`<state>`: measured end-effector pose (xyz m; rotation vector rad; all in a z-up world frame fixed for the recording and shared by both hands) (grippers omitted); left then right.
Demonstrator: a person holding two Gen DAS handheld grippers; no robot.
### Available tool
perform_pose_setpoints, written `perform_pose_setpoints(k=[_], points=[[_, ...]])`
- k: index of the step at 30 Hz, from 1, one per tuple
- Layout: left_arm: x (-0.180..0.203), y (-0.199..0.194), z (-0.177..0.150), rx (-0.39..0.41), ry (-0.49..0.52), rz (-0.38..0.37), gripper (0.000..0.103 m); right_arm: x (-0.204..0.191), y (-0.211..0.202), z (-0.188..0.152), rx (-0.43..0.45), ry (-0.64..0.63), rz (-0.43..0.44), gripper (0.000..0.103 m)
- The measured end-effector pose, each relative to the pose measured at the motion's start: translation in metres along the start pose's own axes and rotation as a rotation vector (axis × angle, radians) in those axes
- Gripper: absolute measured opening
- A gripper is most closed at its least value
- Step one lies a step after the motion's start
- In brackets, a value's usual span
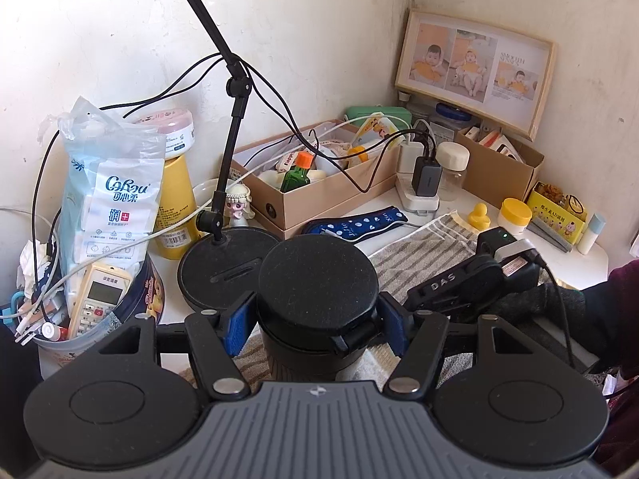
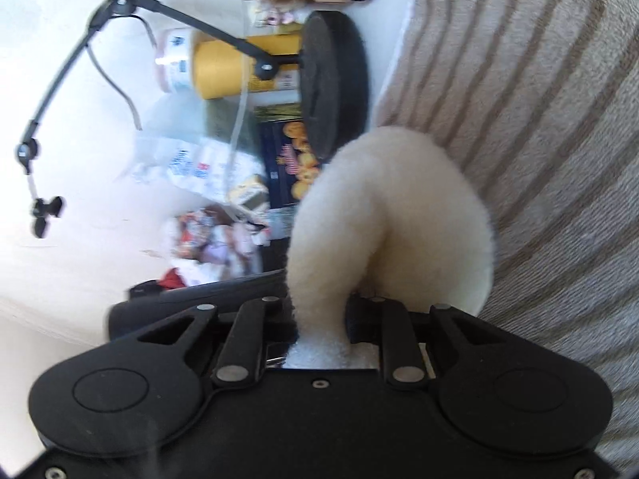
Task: Clean container
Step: 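Rub the cloth down the bottle side with the right gripper, then wipe the bottle lid with the cloth in the right gripper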
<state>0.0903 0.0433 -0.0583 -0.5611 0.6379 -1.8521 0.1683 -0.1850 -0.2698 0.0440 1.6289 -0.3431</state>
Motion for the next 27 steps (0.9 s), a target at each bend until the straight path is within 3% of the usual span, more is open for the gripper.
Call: perform_pose_setpoints(k=[12, 27], points=[[0.007, -0.002, 0.000, -0.001, 0.003, 0.012, 0.064, -0.066, -0.011, -0.003, -0.006, -0.113, 0.153, 0.017], [0.008, -0.003, 0.000, -0.013, 0.017, 0.019, 0.064, -0.129, -0.019, -0.002, -0.071, -0.334, 0.212, 0.018]])
Point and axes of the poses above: each gripper's, at about its wrist camera, not at the fingertips, and y roughly the way its jaws point, x to its right, z to its top, the point moved 2 cm from there along y, roughly the way its jaws point, and after that the axes turned 6 degrees about -y, right-handed, at the moved point
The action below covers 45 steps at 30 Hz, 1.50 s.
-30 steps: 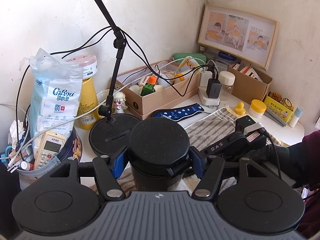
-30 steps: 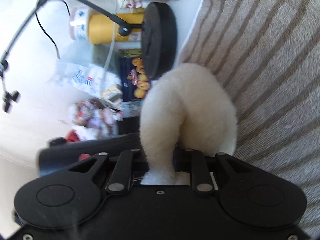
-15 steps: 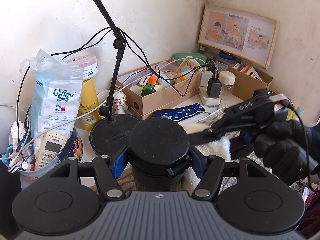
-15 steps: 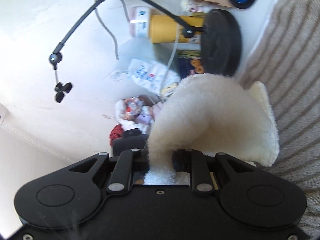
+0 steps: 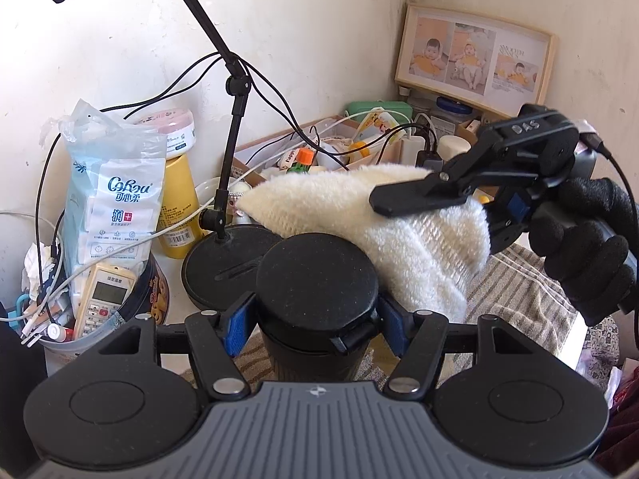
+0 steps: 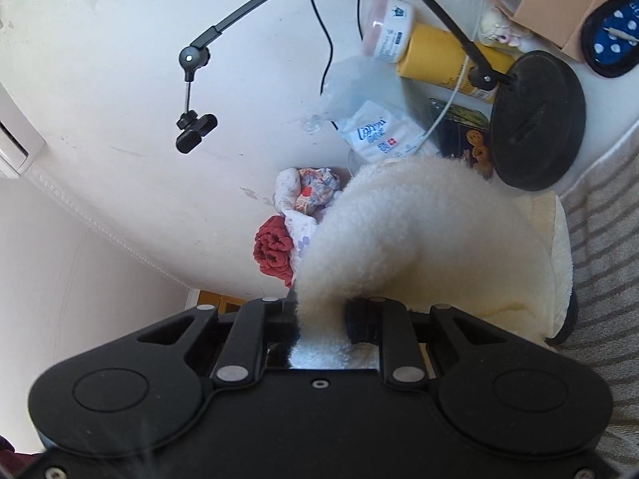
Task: Clean container
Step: 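Wipe the bottle lid with the cloth in the right gripper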
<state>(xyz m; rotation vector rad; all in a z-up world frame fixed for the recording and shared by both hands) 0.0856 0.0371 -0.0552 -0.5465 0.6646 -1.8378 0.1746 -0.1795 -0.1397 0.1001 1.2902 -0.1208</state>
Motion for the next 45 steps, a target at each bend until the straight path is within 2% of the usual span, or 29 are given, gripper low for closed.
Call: perform_pose_setpoints(k=[7, 10, 14, 17, 19, 22, 24, 26, 32, 36, 40, 41, 45], points=[[-0.003, 0.002, 0.001, -0.003, 0.007, -0.011, 0.064, -0.014, 0.003, -0.001, -0.013, -0.035, 0.019, 0.018], [-0.005, 0.003, 0.002, -0.005, 0.020, -0.023, 0.064, -0.008, -0.003, -0.002, 0.018, -0.010, 0.008, 0.018], [-0.003, 0.004, 0.004, -0.014, 0.104, -0.072, 0.063, 0.007, -0.018, -0.004, 0.057, 0.032, -0.038, 0.018], [-0.006, 0.004, 0.006, -0.025, 0.188, -0.137, 0.063, 0.016, -0.027, -0.008, 0.070, 0.060, -0.066, 0.018], [-0.012, 0.006, 0.008, -0.035, 0.208, -0.179, 0.063, 0.020, -0.031, -0.011, 0.070, 0.069, -0.078, 0.018], [-0.022, 0.009, 0.015, -0.066, 0.135, -0.170, 0.064, 0.023, -0.034, -0.014, 0.074, 0.077, -0.085, 0.018], [-0.024, 0.007, 0.017, -0.059, 0.069, -0.131, 0.064, 0.024, -0.035, -0.014, 0.080, 0.082, -0.084, 0.018], [-0.024, 0.006, 0.017, -0.060, -0.013, -0.083, 0.069, 0.024, -0.036, -0.014, 0.081, 0.083, -0.083, 0.018], [-0.013, 0.003, 0.010, -0.027, -0.276, 0.054, 0.070, 0.023, -0.040, -0.011, 0.085, 0.081, -0.082, 0.018], [-0.011, 0.007, 0.004, 0.026, -0.389, 0.118, 0.071, 0.024, -0.044, -0.008, 0.091, 0.084, -0.088, 0.018], [-0.021, 0.007, 0.001, 0.067, -0.409, 0.119, 0.070, 0.023, -0.048, -0.008, 0.094, 0.081, -0.089, 0.018], [-0.025, 0.008, 0.000, 0.068, -0.403, 0.106, 0.065, 0.023, -0.049, -0.008, 0.095, 0.080, -0.087, 0.018], [-0.033, 0.006, 0.002, 0.047, -0.296, 0.013, 0.064, 0.022, -0.053, -0.010, 0.106, 0.079, -0.080, 0.018]])
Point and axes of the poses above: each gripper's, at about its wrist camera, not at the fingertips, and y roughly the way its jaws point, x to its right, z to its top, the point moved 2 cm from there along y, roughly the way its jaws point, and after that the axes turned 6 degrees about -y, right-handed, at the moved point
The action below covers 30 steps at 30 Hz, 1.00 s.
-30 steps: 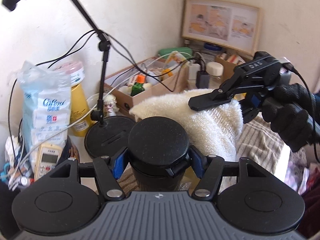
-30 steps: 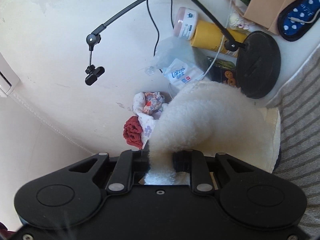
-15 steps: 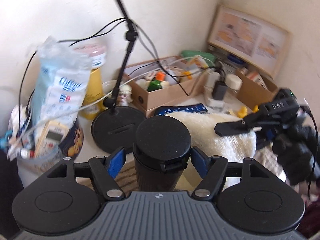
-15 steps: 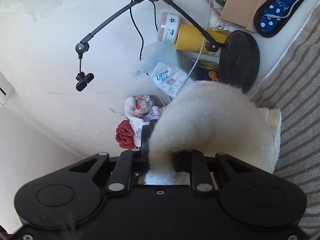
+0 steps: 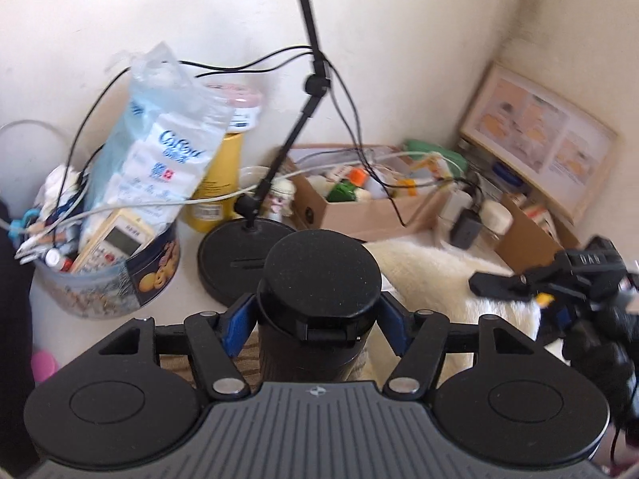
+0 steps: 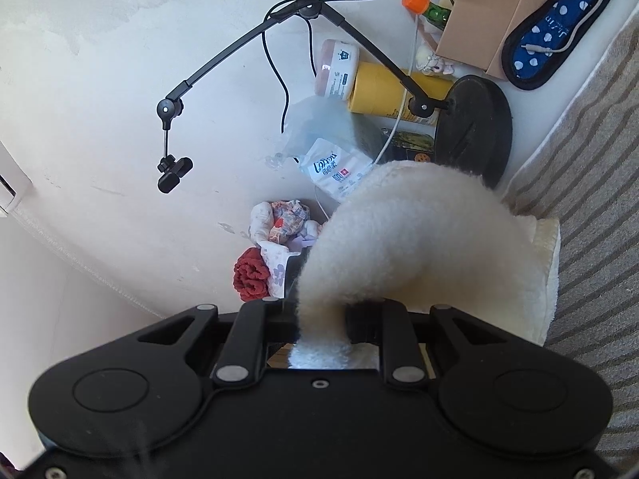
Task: Clean container
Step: 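Wipe the bottle lid with the cloth in the right gripper, then rub the cloth around the bottle side with the right gripper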
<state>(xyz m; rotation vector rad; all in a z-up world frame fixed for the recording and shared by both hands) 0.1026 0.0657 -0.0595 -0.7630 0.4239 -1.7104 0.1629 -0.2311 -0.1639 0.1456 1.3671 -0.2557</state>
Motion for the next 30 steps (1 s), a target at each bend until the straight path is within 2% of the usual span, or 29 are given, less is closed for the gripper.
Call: perform_pose_setpoints(k=[4, 7, 13, 19, 30], points=[[-0.010, 0.002, 0.002, -0.023, 0.129, -0.140, 0.064, -0.005, 0.000, 0.000, -0.001, -0.019, 0.008, 0.018], [-0.008, 0.001, 0.001, -0.050, 0.224, -0.198, 0.064, -0.012, 0.005, 0.001, -0.005, -0.043, 0.012, 0.018], [0.006, 0.000, -0.008, -0.036, 0.259, -0.173, 0.064, -0.038, 0.025, 0.006, -0.031, -0.118, 0.043, 0.018], [0.008, -0.002, -0.011, -0.010, 0.229, -0.144, 0.064, -0.045, 0.046, 0.003, -0.075, -0.178, 0.014, 0.018], [0.006, -0.004, -0.013, -0.001, 0.222, -0.134, 0.064, -0.004, 0.049, -0.003, -0.044, -0.024, -0.010, 0.018]])
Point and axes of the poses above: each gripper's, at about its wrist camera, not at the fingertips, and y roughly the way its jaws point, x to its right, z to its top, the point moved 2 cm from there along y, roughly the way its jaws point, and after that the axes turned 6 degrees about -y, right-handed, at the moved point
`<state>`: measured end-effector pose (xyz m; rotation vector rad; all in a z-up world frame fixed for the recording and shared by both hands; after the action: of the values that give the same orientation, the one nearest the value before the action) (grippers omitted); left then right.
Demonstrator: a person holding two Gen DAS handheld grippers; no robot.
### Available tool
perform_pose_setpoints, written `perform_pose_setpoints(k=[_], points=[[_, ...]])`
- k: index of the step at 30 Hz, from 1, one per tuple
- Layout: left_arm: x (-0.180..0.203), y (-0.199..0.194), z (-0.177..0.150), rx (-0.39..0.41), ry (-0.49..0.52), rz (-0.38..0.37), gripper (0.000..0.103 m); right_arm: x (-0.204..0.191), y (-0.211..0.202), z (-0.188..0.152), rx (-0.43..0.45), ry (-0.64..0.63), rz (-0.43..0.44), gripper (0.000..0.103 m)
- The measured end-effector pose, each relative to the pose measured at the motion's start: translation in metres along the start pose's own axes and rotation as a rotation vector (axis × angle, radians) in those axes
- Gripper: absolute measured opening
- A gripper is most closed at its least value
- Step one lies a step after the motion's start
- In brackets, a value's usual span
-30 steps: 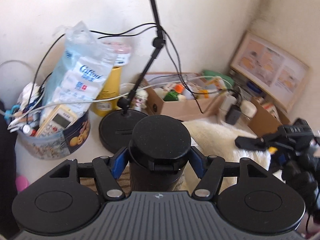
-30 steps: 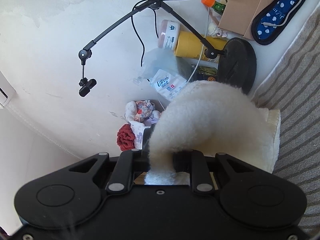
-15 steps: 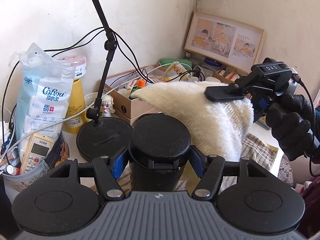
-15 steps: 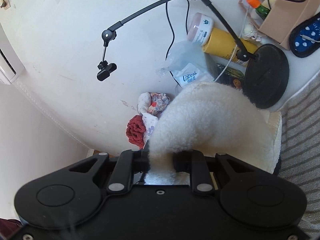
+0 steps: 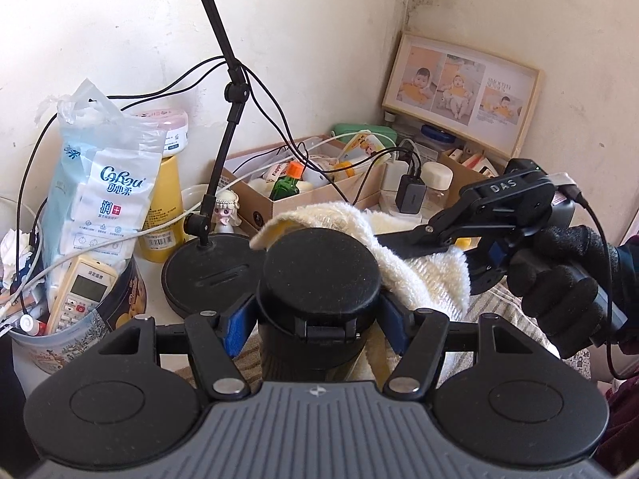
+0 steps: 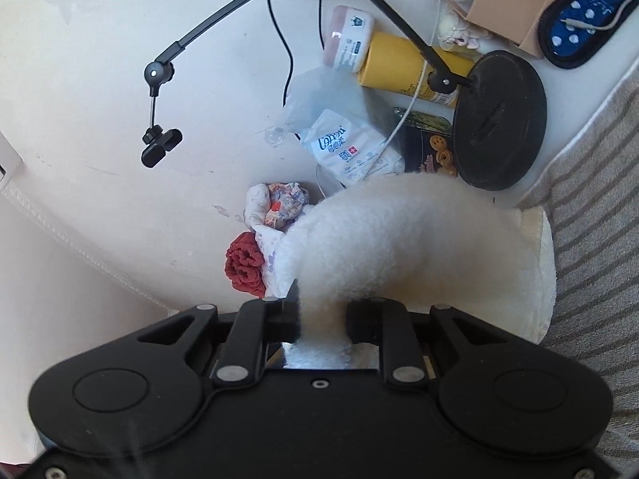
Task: Clean container
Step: 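Rub the cloth around the bottle side with the right gripper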
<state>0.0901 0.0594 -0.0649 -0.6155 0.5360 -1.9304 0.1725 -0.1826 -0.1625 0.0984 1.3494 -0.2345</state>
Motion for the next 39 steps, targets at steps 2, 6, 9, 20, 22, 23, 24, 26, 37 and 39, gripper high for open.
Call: perform_pose_setpoints(k=[2, 6, 9, 20, 22, 23, 24, 26, 37, 39], points=[[0.000, 0.000, 0.000, 0.000, -0.001, 0.000, 0.064, 0.005, 0.000, 0.000, 0.003, 0.012, -0.016, 0.018], [0.000, 0.000, 0.000, 0.000, 0.000, 0.002, 0.064, 0.012, 0.001, -0.001, -0.008, 0.015, -0.074, 0.018], [0.002, 0.000, 0.000, 0.000, 0.001, 0.004, 0.064, 0.018, 0.003, -0.002, -0.017, 0.016, -0.111, 0.018], [0.004, -0.002, -0.002, 0.001, -0.001, 0.011, 0.064, 0.050, 0.015, -0.004, -0.068, 0.033, -0.238, 0.018], [0.005, -0.002, -0.002, 0.001, -0.002, 0.013, 0.064, 0.058, 0.016, -0.005, -0.073, 0.051, -0.251, 0.018], [0.005, -0.002, -0.003, 0.002, -0.003, 0.014, 0.064, 0.063, 0.017, -0.006, -0.075, 0.061, -0.258, 0.018], [0.005, -0.003, -0.003, 0.002, -0.003, 0.014, 0.064, 0.066, 0.018, -0.006, -0.077, 0.068, -0.265, 0.018], [0.005, -0.003, -0.003, 0.001, -0.004, 0.016, 0.064, 0.074, 0.019, -0.008, -0.081, 0.082, -0.282, 0.018], [0.008, -0.003, -0.002, 0.003, -0.002, 0.024, 0.064, 0.096, 0.034, -0.012, -0.144, -0.013, -0.464, 0.015], [0.008, -0.003, -0.002, 0.004, -0.002, 0.025, 0.064, 0.098, 0.035, -0.011, -0.144, -0.004, -0.465, 0.015]])
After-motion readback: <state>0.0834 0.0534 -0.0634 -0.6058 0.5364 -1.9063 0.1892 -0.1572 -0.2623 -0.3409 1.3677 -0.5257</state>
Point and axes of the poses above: each gripper's, at about its wrist camera, not at the fingertips, and y roughly the way its jaws point, x to its right, z to its top, the point moved 2 cm from there along y, roughly the way its jaws point, and after that the axes turned 6 degrees about -y, right-handed, at the moved point
